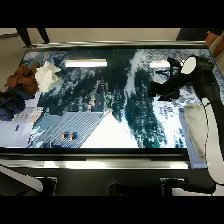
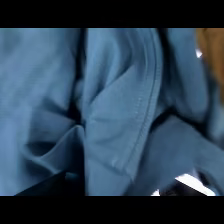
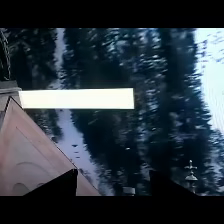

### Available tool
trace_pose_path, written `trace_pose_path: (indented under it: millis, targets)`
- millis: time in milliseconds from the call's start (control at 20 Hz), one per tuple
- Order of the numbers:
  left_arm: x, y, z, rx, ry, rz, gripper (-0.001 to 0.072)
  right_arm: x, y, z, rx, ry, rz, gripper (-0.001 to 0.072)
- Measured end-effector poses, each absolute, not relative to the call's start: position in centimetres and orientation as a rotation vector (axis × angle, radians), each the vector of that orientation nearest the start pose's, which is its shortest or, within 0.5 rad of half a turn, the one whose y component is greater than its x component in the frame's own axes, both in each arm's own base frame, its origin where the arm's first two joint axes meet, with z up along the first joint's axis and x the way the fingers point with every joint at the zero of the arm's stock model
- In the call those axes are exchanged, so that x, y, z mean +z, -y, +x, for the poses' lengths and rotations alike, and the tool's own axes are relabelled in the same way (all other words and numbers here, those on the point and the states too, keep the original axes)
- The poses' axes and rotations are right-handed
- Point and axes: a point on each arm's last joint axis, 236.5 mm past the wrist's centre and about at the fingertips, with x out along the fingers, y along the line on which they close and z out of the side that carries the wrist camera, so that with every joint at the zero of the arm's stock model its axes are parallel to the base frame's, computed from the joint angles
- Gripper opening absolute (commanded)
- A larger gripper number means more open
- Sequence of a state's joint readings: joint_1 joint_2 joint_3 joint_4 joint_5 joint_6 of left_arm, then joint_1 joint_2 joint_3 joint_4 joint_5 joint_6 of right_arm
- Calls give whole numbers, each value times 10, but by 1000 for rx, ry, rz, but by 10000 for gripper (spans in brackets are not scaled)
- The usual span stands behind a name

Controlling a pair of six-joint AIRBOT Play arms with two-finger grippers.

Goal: Fold the shirts.

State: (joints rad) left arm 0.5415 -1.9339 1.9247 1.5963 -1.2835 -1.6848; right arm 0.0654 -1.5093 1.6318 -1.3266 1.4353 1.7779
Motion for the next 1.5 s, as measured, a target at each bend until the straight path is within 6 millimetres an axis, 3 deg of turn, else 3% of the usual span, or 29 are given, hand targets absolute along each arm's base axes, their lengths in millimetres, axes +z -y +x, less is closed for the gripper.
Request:
trace_pose_path:
  millis: [50, 100, 150, 200, 350, 450, 550, 600, 700, 800, 950, 1100, 1200, 1300, 1400, 1500]
  targets:
    - [-39, -282, 460, 541, -1252, -423, 720, 70, -85, 429, 105, -1339, 321, 545]
    - [-45, -281, 460, 527, -1264, -420, 504, 70, -86, 428, 104, -1339, 324, 544]
    - [-49, -280, 460, 518, -1273, -420, 197, 70, -86, 428, 103, -1340, 326, 544]
    - [-51, -280, 460, 509, -1277, -417, 20, 70, -86, 428, 101, -1341, 332, 544]
    - [-37, -280, 461, 503, -1256, -409, 24, 70, -87, 427, 98, -1345, 341, 543]
    - [-1, -283, 467, 514, -1165, -395, 24, 70, -87, 426, 96, -1350, 343, 542]
    - [59, -284, 477, 530, -1006, -395, 24, 69, -87, 423, 96, -1363, 341, 542]
    - [99, -280, 480, 523, -906, -394, 24, 70, -87, 420, 97, -1373, 339, 542]
    - [179, -257, 480, 471, -735, -375, 23, 71, -86, 414, 98, -1391, 334, 541]
    - [260, -213, 470, 378, -574, -340, 23, 74, -86, 409, 105, -1401, 324, 539]
    - [362, -113, 441, 168, -382, -262, 23, 85, -86, 400, 121, -1399, 305, 540]
    - [420, -11, 403, -70, -272, -168, 23, 101, -85, 392, 145, -1373, 280, 540]
    - [435, 48, 384, -222, -245, -129, 23, 112, -85, 387, 159, -1350, 266, 540]
    - [432, 98, 372, -358, -259, -105, 24, 123, -84, 383, 171, -1324, 254, 540]
    - [417, 141, 367, -471, -300, -87, 23, 131, -84, 378, 183, -1308, 238, 540]
    - [390, 184, 366, -573, -373, -69, 24, 136, -83, 372, 192, -1306, 222, 541]
